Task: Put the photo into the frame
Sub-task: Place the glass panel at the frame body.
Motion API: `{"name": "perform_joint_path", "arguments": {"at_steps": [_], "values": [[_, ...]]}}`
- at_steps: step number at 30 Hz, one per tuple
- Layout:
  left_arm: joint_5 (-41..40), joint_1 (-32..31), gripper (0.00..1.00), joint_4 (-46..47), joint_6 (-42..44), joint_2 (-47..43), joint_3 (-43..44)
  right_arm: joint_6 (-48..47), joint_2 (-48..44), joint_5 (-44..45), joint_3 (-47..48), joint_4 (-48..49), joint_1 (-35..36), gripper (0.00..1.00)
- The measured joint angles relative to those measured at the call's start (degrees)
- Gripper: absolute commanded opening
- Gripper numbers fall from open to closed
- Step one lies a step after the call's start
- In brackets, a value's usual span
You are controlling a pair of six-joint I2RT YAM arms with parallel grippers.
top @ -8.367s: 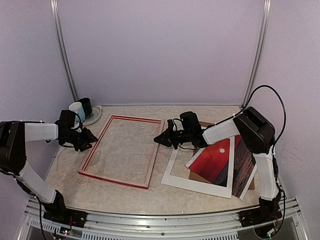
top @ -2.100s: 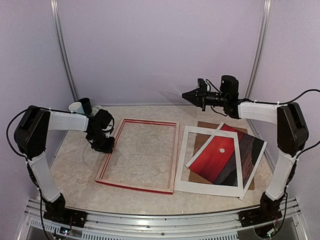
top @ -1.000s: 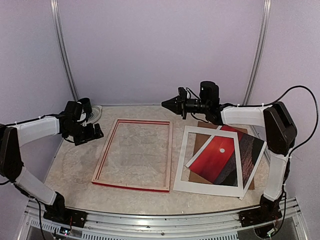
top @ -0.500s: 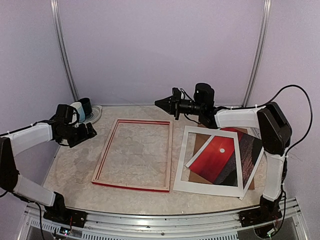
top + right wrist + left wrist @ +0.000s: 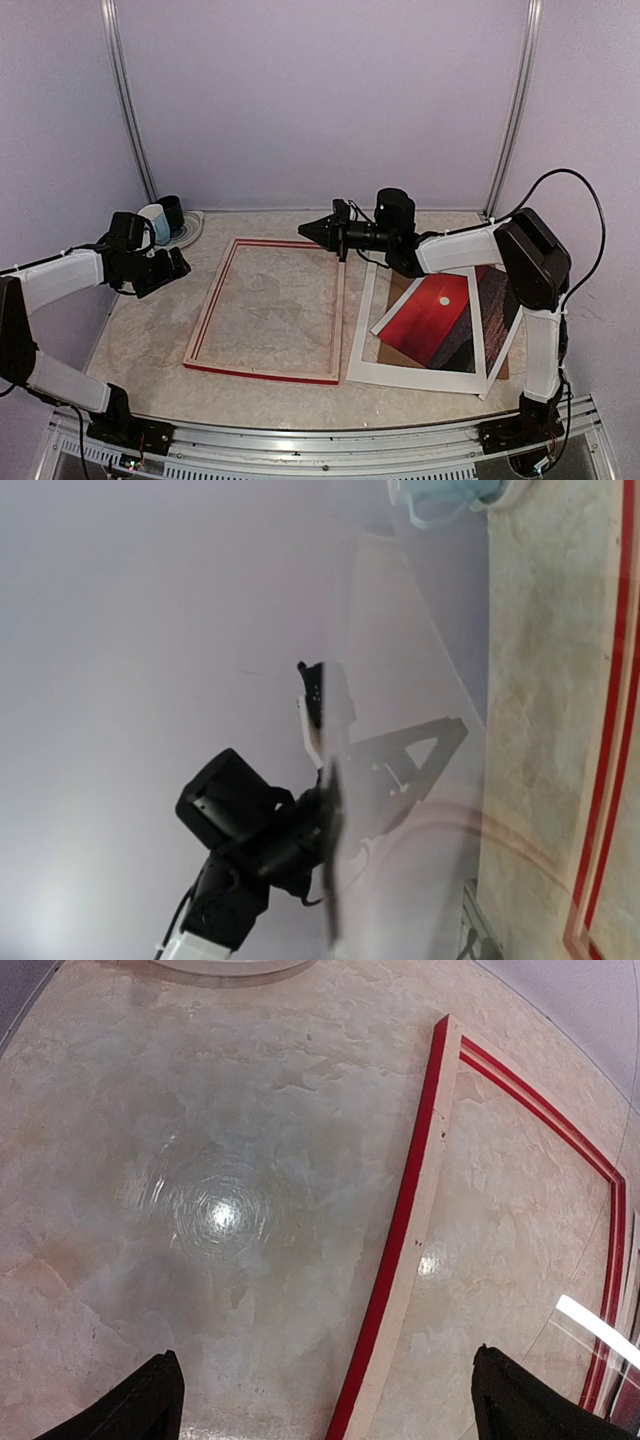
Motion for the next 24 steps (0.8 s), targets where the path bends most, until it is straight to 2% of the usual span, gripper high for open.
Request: {"name": "perform_joint_path", "arguments": {"at_steps": [24], "values": [[-1.0,0.7,0.99,1.1,-0.7,-0.1,-0.9,1.6,0.6,0.2,2.6,2.1,2.5,0.0]]}}
